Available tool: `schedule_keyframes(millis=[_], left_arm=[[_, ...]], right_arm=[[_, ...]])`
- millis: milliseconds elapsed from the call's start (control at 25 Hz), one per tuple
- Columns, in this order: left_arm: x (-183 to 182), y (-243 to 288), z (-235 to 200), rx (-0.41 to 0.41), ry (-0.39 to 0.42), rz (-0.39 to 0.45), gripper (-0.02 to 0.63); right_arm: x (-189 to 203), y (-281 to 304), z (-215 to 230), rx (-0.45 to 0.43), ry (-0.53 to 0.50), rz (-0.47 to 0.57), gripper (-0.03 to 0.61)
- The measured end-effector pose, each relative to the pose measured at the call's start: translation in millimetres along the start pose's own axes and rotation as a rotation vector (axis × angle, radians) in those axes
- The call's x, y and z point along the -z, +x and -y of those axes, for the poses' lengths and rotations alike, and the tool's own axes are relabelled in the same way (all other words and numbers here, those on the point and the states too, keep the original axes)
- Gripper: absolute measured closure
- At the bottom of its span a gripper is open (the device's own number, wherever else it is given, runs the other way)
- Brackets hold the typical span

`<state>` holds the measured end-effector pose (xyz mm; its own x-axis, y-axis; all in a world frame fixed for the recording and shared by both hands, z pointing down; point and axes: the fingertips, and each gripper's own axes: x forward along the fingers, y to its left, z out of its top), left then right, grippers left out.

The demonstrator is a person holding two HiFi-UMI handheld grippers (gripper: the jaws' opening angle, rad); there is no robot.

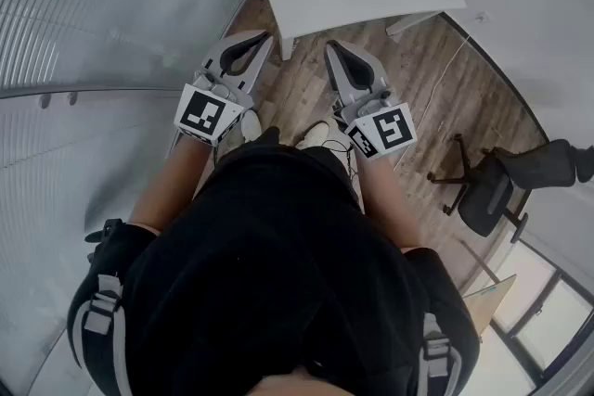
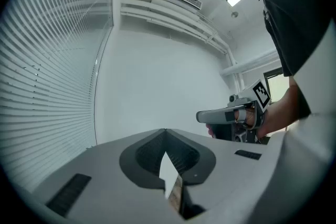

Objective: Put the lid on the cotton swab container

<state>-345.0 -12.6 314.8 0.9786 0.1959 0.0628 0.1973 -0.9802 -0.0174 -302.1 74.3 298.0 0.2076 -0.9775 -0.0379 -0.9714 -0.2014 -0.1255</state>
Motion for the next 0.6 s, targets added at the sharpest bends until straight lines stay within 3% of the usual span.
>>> schedule_keyframes(millis=[600], left_arm=[[-5.2,-6.9,3.7,0.041,0.019,0.010,0.604]], right_arm=[[1.5,2.6,-3.3,0.015,-0.039,-0.021,0.568]])
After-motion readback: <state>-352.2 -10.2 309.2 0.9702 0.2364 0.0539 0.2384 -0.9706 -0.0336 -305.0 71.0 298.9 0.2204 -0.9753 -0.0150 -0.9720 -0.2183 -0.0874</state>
